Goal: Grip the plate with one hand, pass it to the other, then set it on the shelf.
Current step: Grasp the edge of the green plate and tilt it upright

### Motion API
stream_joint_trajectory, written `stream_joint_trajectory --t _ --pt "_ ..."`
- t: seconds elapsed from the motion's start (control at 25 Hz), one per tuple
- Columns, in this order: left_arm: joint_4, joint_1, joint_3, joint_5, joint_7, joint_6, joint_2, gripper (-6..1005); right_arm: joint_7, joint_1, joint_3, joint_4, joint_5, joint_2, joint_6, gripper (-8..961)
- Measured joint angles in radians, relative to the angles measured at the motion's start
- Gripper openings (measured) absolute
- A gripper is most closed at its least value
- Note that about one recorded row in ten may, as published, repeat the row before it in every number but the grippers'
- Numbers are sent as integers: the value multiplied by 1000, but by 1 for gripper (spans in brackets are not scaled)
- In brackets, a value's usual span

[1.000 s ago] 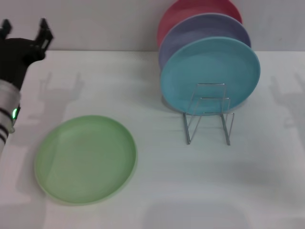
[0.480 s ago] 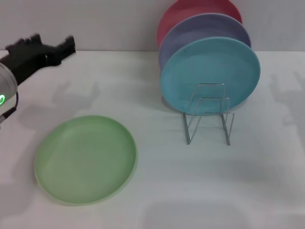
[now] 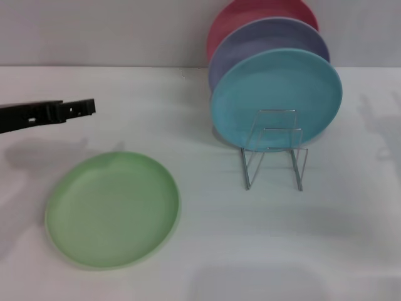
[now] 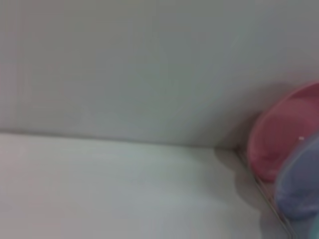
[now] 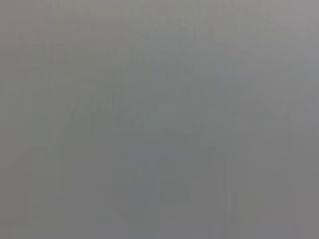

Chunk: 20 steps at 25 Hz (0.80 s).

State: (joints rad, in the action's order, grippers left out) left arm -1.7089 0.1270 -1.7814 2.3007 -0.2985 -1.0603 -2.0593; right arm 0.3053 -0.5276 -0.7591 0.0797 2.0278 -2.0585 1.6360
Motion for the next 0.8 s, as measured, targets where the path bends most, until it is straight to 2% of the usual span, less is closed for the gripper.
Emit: stream_joint_trajectory --t 0.24,0.4,0.48,0.56,0.68,0.72,0.8 --pt "-2 11 -12 5 7 -40 -1 841 0 -10 -3 -9 0 6 -1 716" --pt "14 6 5 8 -31 42 -4 841 0 -11 -3 -11 0 6 -4 716" --pt "32 -12 47 4 -66 147 -7 841 0 -14 -3 -11 0 6 -7 716" --pt "59 -42 133 1 -103 337 -7 841 0 -17 -3 -11 0 6 -6 716" --pt "97 -73 224 1 -140 544 -6 841 0 -22 -3 -11 0 6 -4 716" --pt "122 -88 264 1 -159 669 -6 841 0 -24 -3 -11 0 6 -7 716" --pt "129 -91 277 1 -163 709 -6 840 0 -24 -3 -11 0 6 -8 716"
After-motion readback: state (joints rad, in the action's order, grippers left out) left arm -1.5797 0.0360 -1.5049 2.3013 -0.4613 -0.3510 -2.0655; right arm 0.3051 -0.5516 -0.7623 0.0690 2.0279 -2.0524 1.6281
